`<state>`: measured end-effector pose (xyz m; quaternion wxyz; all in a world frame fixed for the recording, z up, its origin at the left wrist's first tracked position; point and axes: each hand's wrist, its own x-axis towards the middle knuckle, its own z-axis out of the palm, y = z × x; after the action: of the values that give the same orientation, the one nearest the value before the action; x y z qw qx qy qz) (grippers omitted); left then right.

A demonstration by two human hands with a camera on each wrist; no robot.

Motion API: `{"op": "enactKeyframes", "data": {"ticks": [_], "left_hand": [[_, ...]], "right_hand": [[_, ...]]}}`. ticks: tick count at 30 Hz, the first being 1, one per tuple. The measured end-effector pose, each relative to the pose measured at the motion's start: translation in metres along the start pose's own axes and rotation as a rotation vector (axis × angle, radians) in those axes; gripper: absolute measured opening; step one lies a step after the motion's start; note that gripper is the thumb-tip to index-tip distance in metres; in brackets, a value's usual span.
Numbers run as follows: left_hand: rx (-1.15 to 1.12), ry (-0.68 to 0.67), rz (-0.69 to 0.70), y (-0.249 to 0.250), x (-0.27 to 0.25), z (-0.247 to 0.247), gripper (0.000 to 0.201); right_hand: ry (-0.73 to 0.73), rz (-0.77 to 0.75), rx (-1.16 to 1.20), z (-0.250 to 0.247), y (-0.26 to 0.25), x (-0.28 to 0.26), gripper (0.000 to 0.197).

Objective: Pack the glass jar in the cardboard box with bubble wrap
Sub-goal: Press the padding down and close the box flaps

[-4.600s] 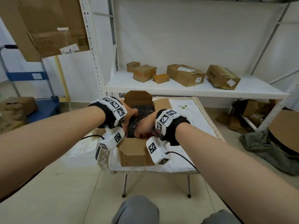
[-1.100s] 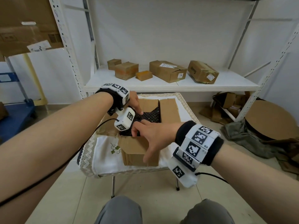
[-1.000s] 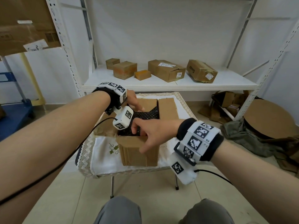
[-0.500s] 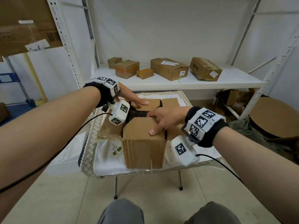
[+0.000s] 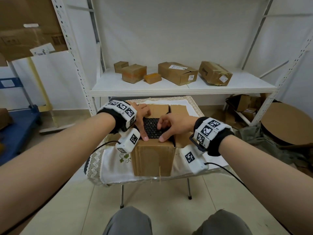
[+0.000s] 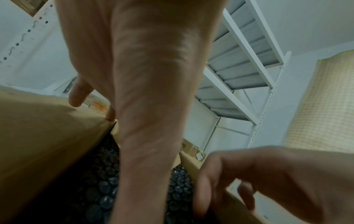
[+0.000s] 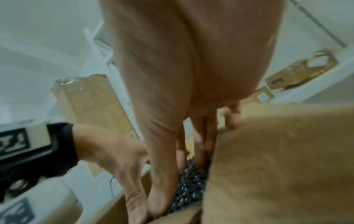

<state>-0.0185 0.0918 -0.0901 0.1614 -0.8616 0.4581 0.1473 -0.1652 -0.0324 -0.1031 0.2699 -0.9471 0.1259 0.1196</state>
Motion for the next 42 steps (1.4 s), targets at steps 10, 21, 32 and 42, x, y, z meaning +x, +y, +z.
{"op": "enactKeyframes", "data": {"ticks": [10,21,32,42], "left_hand": [[0.001,0.035,0.000,0.001,-0.008,0.004,0.120],[-0.030,0.023,0.007,-0.005,-0.009,0.007,0.126],[-0.138,0.042,0.024,-0.007,-0.010,0.013,0.132],[-0.376,0.218,-0.359,-0.012,-0.022,0.019,0.130]], "right_hand": [[0.413,0.277,0.343,-0.026,0.031,-0.011,0.066],[0.278,-0.024,0.060,0.009,-0.006,0.001,0.071],[0.115,0.083,-0.169,0.002,-0.020,0.016,0.095],[0.079,0.104,-0.244,0.002,-0.021,0.022,0.097]]}}
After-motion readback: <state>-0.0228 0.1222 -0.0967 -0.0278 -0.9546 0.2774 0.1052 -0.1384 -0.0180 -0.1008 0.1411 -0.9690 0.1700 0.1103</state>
